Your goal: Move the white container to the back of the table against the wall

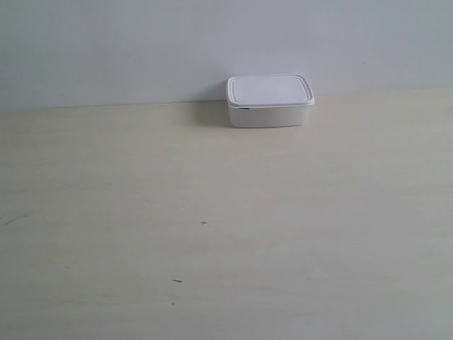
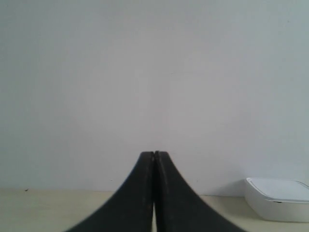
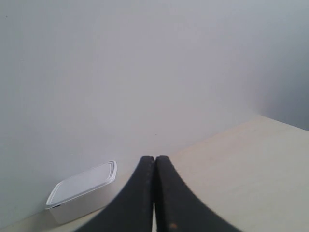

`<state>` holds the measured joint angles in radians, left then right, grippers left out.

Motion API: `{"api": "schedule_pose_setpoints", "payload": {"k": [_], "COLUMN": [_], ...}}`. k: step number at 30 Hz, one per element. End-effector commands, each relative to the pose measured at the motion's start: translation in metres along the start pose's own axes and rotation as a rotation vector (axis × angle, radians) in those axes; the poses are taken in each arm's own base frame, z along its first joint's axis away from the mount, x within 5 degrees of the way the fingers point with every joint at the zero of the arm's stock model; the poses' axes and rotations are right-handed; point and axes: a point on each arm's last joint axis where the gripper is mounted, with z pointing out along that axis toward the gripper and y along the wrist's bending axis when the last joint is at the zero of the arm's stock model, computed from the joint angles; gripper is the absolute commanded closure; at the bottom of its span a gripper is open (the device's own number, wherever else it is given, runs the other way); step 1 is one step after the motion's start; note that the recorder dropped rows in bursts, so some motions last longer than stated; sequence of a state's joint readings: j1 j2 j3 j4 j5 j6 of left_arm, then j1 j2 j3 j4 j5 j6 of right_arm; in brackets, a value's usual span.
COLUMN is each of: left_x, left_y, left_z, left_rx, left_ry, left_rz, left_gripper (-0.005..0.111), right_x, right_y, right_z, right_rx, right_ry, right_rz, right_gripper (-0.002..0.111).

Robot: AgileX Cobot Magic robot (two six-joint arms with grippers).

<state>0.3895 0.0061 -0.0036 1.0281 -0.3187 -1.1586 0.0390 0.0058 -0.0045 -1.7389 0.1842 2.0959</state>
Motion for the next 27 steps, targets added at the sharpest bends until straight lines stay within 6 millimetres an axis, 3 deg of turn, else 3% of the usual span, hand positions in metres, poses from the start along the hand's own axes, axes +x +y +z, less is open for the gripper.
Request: {"api": "schedule_pose_setpoints", "payload": {"k": [1, 14, 27], "left_x": [0.001, 0.007, 0.032], "left_y": [0.001, 0.024, 0.029], "left_z": [-0.001, -0.004, -0.011], "left_rx": [-0.005, -0.259, -0.328], "left_ry": [0.005, 0.072, 0.363], "left_rz": [0.011, 0.037, 0.049], "left_gripper": [0.107, 0.107, 0.107], "right_x": [0.001, 0.001, 0.001], "right_y": [-0.001, -0.001, -0.001], "right_z": [0.0, 0.0, 0.0], "right_rx": [0.005, 0.005, 0.005], "right_ry": [-0.004, -0.004, -0.004], "right_rz": [-0.008, -0.008, -0.008], "right_gripper": [0.108, 0.108, 0.108]}}
